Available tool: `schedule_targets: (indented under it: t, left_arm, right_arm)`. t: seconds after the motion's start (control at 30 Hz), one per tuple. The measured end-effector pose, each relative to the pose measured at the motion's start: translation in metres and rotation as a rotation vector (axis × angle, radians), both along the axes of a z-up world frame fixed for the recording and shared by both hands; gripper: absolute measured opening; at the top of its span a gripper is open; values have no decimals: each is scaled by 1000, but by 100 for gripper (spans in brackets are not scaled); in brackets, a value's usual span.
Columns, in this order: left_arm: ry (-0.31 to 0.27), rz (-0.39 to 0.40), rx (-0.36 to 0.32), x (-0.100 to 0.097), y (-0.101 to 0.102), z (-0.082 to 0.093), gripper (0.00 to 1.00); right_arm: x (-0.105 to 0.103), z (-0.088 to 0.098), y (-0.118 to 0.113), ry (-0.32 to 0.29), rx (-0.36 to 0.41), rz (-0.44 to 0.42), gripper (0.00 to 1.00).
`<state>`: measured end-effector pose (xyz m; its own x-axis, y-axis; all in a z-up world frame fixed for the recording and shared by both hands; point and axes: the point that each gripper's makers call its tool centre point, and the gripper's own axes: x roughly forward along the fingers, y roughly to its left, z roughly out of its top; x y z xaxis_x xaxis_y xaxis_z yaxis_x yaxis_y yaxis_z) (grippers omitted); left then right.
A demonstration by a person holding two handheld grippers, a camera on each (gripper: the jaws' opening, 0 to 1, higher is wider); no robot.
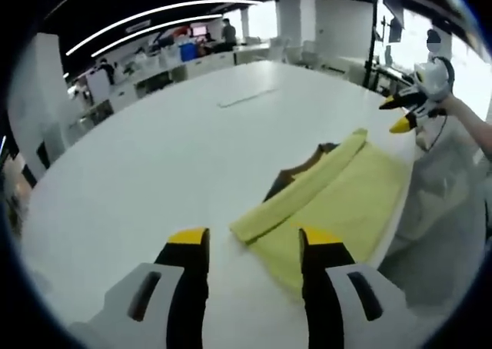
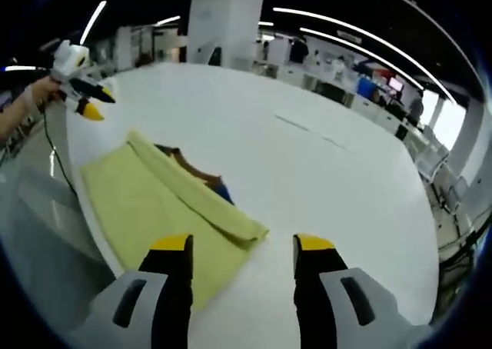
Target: Fold the garment on the visible template until the final outline fits inside the template.
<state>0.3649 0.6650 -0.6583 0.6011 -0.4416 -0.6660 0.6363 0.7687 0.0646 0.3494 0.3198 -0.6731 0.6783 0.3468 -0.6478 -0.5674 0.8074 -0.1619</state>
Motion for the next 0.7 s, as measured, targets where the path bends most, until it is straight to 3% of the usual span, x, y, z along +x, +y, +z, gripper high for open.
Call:
schedule_targets:
  t: [0.4, 0.7]
  left_arm:
    - [8, -47, 9, -11, -5, 9, 61]
    - [34, -109, 18, -27, -13, 12, 72]
  right_arm:
    - [-13, 8, 13, 4, -59, 94, 72]
    - [-23, 8, 11, 28, -86, 111, 81]
